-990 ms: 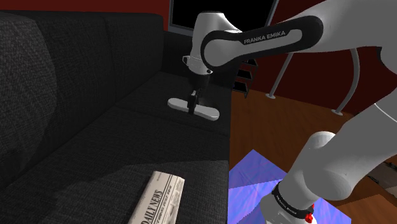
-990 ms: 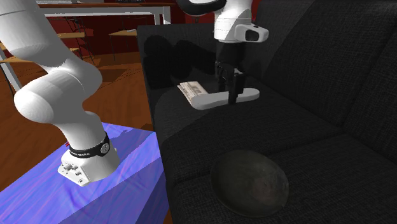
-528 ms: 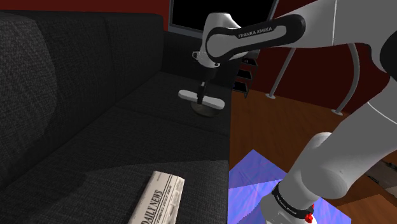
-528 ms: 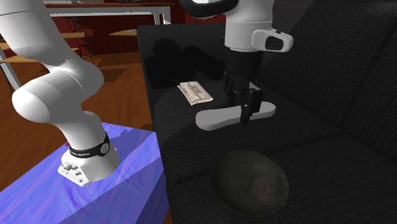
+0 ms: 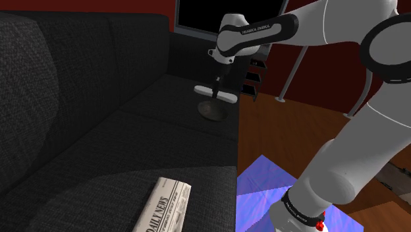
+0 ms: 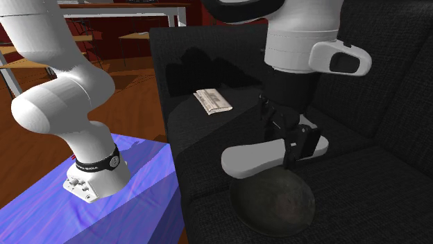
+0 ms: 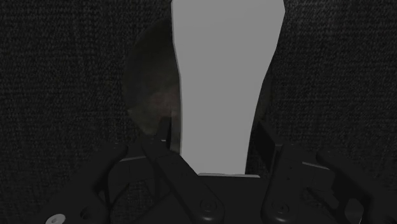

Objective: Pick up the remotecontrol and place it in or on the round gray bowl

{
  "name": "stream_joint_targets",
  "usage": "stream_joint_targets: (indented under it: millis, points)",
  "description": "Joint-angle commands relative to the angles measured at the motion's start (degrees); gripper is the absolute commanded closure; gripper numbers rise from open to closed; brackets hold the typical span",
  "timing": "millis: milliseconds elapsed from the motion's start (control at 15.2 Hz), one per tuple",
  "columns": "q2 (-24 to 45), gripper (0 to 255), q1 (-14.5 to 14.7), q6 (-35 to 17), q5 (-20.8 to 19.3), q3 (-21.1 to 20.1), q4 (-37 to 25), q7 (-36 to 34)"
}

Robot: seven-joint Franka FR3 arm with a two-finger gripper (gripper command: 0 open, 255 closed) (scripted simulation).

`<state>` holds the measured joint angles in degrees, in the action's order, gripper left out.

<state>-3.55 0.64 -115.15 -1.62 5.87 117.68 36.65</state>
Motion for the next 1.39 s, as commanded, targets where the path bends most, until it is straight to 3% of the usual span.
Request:
stream_joint_targets:
  millis: [0,858,1320]
  points:
    - [1.3,255,-0.7,-1.0,0.1,0.9,-0.5,1.7]
    - [5.2,255,-0.8,-10.9,0.5,1.0,5.7,1.9]
    - [5.2,255,-0.8,-10.9,0.5,0.9,5.7,1.9]
